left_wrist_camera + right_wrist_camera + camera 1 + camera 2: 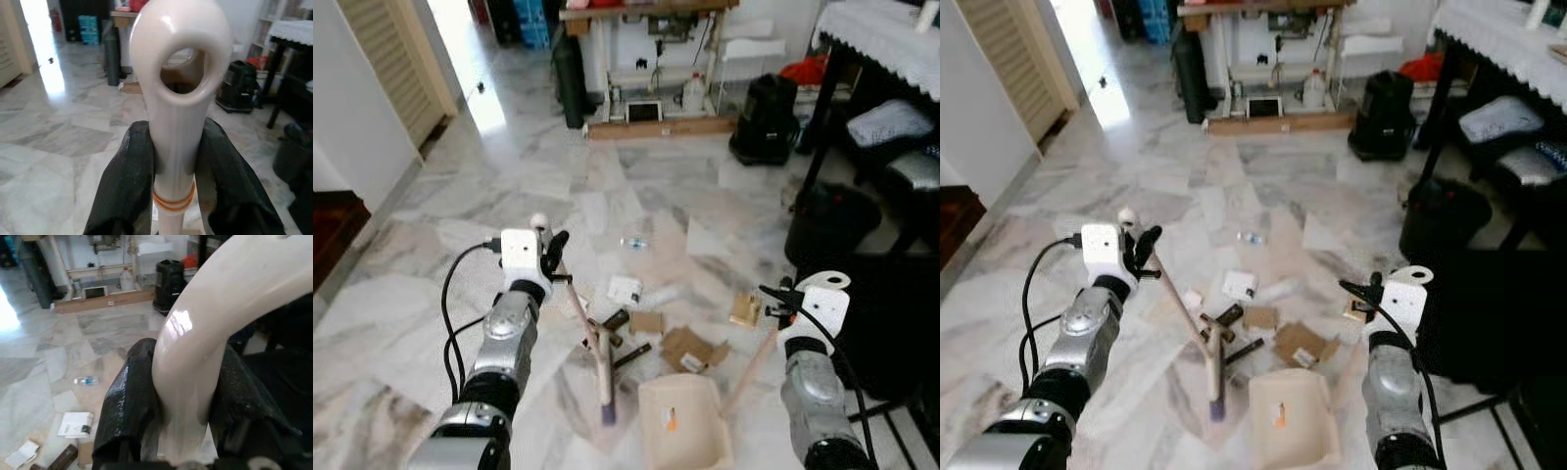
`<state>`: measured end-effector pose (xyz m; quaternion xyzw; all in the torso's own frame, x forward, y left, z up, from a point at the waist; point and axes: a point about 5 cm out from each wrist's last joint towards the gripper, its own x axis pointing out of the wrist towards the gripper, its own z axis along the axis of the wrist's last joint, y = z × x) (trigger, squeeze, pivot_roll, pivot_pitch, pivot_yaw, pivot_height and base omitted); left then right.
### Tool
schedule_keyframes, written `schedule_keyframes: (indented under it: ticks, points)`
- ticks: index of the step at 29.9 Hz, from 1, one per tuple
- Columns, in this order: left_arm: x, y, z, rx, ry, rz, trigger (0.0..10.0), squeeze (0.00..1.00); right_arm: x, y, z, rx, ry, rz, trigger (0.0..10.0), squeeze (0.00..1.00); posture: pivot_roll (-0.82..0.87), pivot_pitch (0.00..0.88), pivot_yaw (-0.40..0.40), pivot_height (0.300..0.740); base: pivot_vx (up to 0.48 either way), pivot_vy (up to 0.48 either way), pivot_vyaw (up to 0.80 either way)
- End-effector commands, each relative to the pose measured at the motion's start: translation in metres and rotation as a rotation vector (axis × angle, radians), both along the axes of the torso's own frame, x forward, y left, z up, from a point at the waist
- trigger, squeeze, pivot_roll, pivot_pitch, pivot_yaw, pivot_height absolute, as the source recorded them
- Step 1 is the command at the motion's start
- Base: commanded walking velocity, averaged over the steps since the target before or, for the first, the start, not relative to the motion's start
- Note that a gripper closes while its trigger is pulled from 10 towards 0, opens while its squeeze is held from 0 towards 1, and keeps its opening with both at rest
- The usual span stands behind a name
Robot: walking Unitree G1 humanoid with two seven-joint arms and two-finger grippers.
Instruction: Sweep floor
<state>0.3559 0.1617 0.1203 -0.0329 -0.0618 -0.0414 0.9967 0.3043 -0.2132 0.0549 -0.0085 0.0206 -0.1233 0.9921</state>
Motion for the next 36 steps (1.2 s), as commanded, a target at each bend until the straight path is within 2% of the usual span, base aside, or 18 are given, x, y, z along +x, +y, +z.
schedule_keyframes:
  ticks: [1, 9, 17, 36]
  points:
    - [0.006, 0.002, 0.030, 0.010, -0.135, 0.021, 10.0, 0.00, 0.004, 0.001, 0.008, 0.016, -0.042, -0.001, 10.0, 0.00, -0.14, 0.000, 0.062, 0.740, 0.000, 0.000, 0.00]
    - [0.009, -0.002, 0.044, 0.001, -0.179, 0.018, 10.0, 0.00, 0.004, 0.002, 0.008, 0.016, -0.041, 0.001, 10.0, 0.00, -0.14, 0.000, 0.060, 0.740, 0.000, 0.000, 0.00]
    - [0.007, -0.004, 0.038, -0.003, -0.154, 0.015, 10.0, 0.00, 0.004, 0.002, 0.009, 0.021, -0.049, -0.004, 10.0, 0.00, -0.14, 0.000, 0.059, 0.740, 0.000, 0.000, 0.00]
    - [0.006, -0.007, 0.034, -0.006, -0.137, -0.003, 10.0, 0.00, 0.003, 0.003, 0.005, 0.044, -0.033, -0.005, 10.0, 0.00, -0.14, 0.000, 0.060, 0.740, 0.000, 0.327, 0.00]
